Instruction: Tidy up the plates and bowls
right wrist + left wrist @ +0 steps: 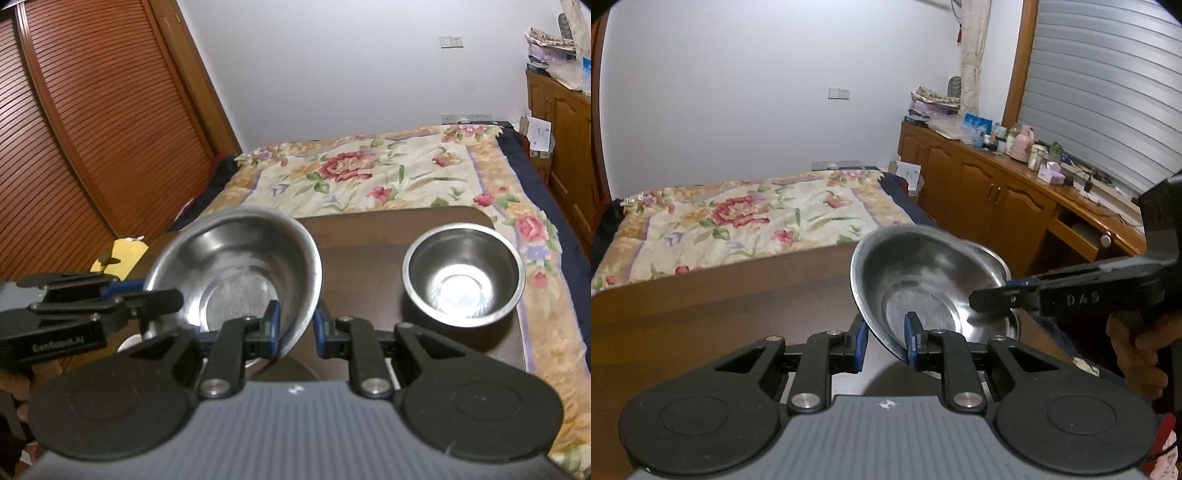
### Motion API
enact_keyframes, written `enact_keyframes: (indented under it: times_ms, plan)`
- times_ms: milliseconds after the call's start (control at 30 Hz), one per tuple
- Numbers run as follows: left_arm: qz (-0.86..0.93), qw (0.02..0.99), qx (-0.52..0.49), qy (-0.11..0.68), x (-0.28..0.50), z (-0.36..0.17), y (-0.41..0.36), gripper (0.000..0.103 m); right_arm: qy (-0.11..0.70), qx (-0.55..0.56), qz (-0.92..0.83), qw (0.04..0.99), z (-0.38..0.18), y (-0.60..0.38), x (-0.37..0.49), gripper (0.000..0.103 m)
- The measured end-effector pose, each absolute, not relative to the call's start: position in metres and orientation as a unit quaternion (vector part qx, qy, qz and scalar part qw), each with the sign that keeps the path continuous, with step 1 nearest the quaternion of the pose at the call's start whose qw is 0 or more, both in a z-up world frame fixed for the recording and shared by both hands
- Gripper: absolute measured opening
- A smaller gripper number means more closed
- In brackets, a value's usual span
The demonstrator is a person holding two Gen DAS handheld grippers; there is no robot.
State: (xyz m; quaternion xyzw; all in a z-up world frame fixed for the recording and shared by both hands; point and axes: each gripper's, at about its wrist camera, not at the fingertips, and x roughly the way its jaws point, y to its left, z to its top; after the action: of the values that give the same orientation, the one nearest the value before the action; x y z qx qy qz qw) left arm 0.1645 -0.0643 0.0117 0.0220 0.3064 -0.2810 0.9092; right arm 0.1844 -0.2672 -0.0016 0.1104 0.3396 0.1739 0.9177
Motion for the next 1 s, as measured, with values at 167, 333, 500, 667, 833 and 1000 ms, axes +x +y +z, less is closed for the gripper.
enact_keyframes:
  times_ms: [167,333,500,667,833,1000]
  plan:
    - [-0.285,0.906,0.031,0.311,0.145,-0.006,-0.062,0.023,0.339,0.118,0.187,0.914,-0.008,-0.269,0.166,0.021]
    - [-0.28,0.905,0.051,0.315,0.13,-0.02,-0.059,0.024,0.34,0.12,0.2,0.911,-0.015,-0.267,0.149,0.021]
    - [-0.283,0.901,0.066,0.321,0.123,-0.027,-0.058,0.025,0.35,0.112,0.213,0.905,-0.023,-0.265,0.14,0.021]
    - [-0.271,0.907,0.098,0.306,0.116,-0.035,-0.064,0.025,0.348,0.093,0.21,0.909,-0.031,-0.259,0.131,0.021]
    - [-0.266,0.904,0.105,0.319,0.121,-0.046,-0.065,0.024,0.352,0.097,0.207,0.908,-0.044,-0.26,0.131,0.018]
    - [-0.266,0.902,0.123,0.318,0.118,-0.051,-0.07,0.025,0.349,0.094,0.201,0.91,-0.047,-0.26,0.125,0.018]
